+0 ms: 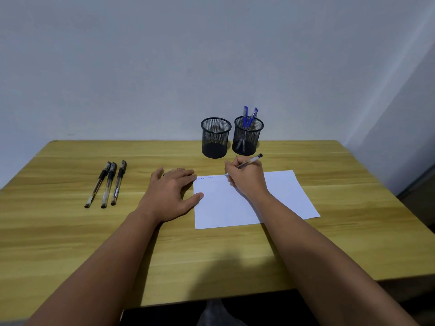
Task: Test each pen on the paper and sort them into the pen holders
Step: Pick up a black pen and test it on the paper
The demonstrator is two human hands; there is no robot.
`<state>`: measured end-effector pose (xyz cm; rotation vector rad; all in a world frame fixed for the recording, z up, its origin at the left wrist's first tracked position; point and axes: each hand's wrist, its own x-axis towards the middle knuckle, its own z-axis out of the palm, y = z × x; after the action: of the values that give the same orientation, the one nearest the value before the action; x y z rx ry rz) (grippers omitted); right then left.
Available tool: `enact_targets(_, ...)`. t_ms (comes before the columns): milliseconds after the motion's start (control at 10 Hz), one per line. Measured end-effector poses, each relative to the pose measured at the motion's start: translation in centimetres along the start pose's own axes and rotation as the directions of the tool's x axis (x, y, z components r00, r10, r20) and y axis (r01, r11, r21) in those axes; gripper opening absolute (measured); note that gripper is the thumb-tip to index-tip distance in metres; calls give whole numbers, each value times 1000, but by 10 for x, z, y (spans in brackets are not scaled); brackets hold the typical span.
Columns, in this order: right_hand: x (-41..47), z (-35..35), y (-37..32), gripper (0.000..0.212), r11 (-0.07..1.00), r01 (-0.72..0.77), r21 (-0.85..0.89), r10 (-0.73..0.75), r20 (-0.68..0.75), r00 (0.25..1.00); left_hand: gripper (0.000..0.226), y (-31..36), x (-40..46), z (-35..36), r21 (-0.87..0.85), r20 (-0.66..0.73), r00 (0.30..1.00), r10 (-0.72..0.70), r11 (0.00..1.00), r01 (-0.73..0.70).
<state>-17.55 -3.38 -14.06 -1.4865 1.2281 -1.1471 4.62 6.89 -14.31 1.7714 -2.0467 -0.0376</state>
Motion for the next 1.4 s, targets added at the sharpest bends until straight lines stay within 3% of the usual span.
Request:
enact_targets(500,0,1,2,38,995,11,-94,-14,-29,999,75,0,0,-2,-28,8,1000,-17,999,17)
enact_targets(700,-1,-2,1,39,1000,-4,-20,2,-84,996,75,0,-1,-3,-31,3,1000,-17,999,17)
enact_targets(1400,0,-1,2,39,1000,-6,6,6,-55,998,72,0,0,-3,-36,0,1000,-8,999,8)
